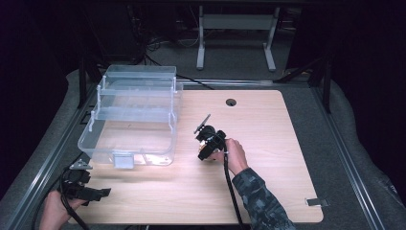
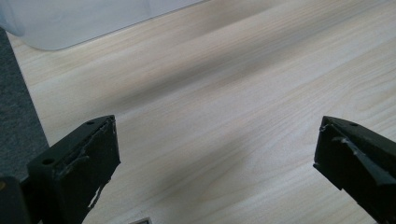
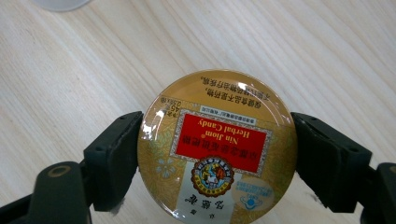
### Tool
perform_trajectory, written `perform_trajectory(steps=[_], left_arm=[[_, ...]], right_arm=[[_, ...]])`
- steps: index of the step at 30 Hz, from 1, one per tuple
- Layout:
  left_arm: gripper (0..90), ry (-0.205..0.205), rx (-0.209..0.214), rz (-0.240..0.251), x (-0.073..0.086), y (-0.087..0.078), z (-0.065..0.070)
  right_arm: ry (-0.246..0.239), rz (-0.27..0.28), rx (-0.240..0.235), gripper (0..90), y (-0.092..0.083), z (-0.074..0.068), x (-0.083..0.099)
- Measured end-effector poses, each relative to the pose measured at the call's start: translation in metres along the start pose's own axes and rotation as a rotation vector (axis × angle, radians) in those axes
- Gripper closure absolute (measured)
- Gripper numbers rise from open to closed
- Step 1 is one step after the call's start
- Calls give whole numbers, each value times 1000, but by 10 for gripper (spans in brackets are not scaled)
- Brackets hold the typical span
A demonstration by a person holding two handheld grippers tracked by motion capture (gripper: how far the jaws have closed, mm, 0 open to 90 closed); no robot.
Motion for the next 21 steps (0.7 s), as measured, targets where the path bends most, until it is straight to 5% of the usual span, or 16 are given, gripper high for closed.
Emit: perform_trajectory(steps=[21], left_arm=[[2,12,-3,-8,-2,1,2]], right_arm=[[85,-9,53,200,-27,35,42]])
Point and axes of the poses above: each handheld gripper's, and its own axes: y roughly forward along the jaws, x roughly out of its underside, z roughly to its right, the point moved 8 cm from there along y, roughly forward along the jaws, and after that the axes turned 1 degree about -z, right-handed, at the moved point
